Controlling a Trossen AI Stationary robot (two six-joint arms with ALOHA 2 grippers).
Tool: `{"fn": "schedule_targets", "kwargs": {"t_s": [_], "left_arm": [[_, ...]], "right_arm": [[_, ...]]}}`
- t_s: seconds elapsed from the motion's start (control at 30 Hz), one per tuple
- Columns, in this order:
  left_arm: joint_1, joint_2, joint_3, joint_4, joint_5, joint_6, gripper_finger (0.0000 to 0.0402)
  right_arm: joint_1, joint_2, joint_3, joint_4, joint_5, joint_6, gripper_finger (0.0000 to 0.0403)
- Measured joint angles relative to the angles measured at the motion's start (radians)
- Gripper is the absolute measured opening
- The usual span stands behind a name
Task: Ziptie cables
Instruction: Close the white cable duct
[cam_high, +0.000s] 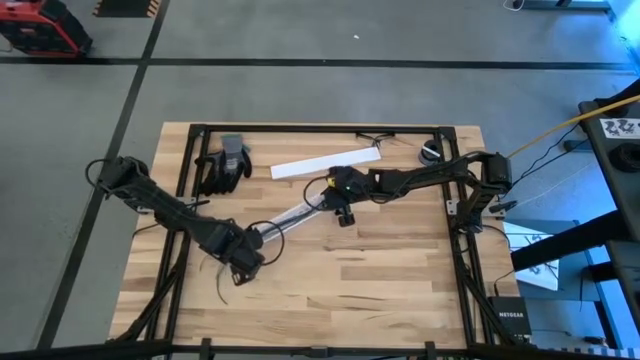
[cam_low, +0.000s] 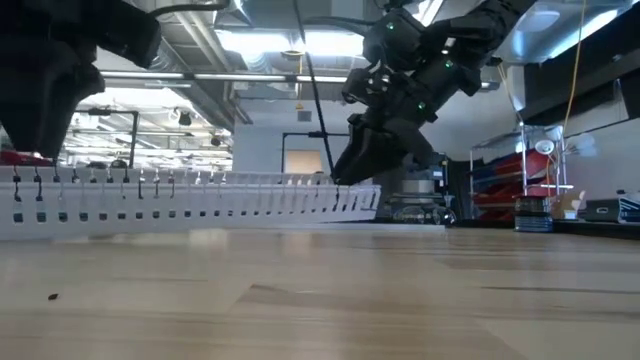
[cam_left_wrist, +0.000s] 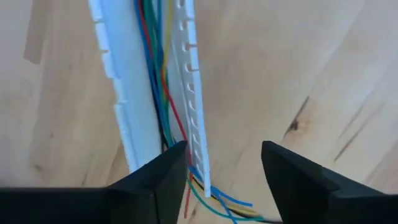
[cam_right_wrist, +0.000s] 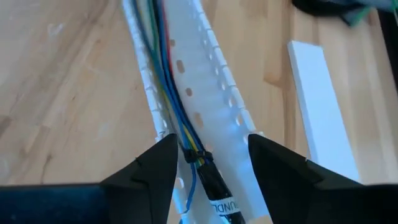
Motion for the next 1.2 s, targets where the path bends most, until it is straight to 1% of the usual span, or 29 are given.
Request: {"fn": "schedule_targets", "kwargs": {"t_s": [0.07,0.13,0.2,0.3,0.43,0.57,0.63,0.77,0.87,0.97,1.1,1.2], "left_arm": [[0.012,-0.001,0.0,0.004,-0.011,0.005,0.0206],[0.019,-0.001,0.003,0.008,-0.063,0.014,0.0207],[0.02,-0.002,0.004,0.021,-0.12,0.034,0.0207],[0.032,-0.002,0.002,0.066,-0.23,0.086,0.0208],[0.088,-0.002,0.0,0.158,-0.357,0.187,0.0208],[0.157,-0.002,0.0,0.266,-0.444,0.273,0.0208],[0.19,-0.002,-0.003,0.319,-0.479,0.314,0.0208],[0.242,-0.002,-0.036,0.445,-0.521,0.398,0.0208],[0.271,-0.002,-0.081,0.534,-0.524,0.446,0.0208],[0.295,-0.002,-0.115,0.573,-0.523,0.465,0.0208],[0.323,-0.002,-0.142,0.614,-0.519,0.464,0.0208],[0.335,-0.002,-0.151,0.64,-0.484,0.446,0.0208]], "right_arm": [[0.0,0.0,0.0,-0.004,0.035,0.063,0.0198],[0.0,0.0,0.001,-0.005,0.044,0.119,0.0198],[0.0,-0.002,0.001,-0.019,0.043,0.132,0.0198],[0.0,-0.008,0.002,-0.029,0.043,0.133,0.0198],[-0.018,-0.052,0.002,-0.104,0.071,0.099,0.0198],[-0.078,-0.129,0.002,-0.196,0.106,0.048,0.0198],[-0.134,-0.156,0.003,-0.205,0.097,0.035,0.0198],[-0.289,-0.152,0.003,-0.193,0.018,-0.019,0.0198],[-0.403,-0.111,0.004,-0.139,-0.06,-0.077,0.0198],[-0.493,-0.056,0.003,-0.066,-0.137,-0.123,0.0198],[-0.561,0.033,0.019,-0.004,-0.225,-0.146,0.0198],[-0.57,0.106,0.069,-0.012,-0.284,-0.165,0.0198]]}}
